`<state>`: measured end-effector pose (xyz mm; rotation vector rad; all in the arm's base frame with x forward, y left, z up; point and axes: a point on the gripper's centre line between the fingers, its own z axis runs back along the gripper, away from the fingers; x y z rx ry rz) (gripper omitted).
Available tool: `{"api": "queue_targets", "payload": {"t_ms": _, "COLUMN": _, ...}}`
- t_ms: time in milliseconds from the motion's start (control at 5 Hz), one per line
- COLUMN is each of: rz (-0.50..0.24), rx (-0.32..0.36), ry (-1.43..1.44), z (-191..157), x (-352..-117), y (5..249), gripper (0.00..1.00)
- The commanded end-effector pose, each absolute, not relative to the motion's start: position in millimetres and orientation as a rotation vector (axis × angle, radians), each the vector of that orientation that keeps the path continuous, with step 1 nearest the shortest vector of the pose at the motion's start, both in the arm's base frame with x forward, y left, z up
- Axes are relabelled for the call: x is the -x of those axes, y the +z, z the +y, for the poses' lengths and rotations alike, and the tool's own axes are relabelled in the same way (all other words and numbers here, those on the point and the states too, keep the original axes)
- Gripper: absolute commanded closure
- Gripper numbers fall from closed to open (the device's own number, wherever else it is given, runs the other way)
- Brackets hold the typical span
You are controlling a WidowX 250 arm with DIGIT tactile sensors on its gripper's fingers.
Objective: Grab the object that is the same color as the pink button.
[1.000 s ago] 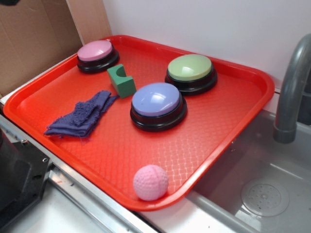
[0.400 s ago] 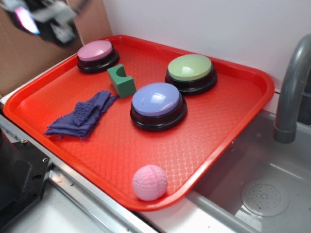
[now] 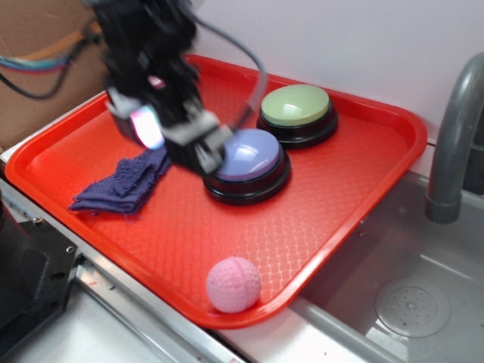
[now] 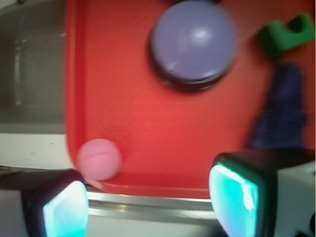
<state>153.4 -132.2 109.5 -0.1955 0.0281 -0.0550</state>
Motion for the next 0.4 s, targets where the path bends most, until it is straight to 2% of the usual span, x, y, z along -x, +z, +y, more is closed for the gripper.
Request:
{"api": "queue_targets", "payload": {"t_ms": 0, "rz": 0.088, "rx": 0.293, "ry": -0.052, "z": -180.2, "x": -140.1, "y": 71.3, "gripper": 0.00}}
{"api": "queue_targets", "payload": {"t_ms": 200, "rz": 0.103, "rx": 0.341, "ry": -0.035, "z": -186.6, "x": -137.2, "y": 56.7, "gripper": 0.00}}
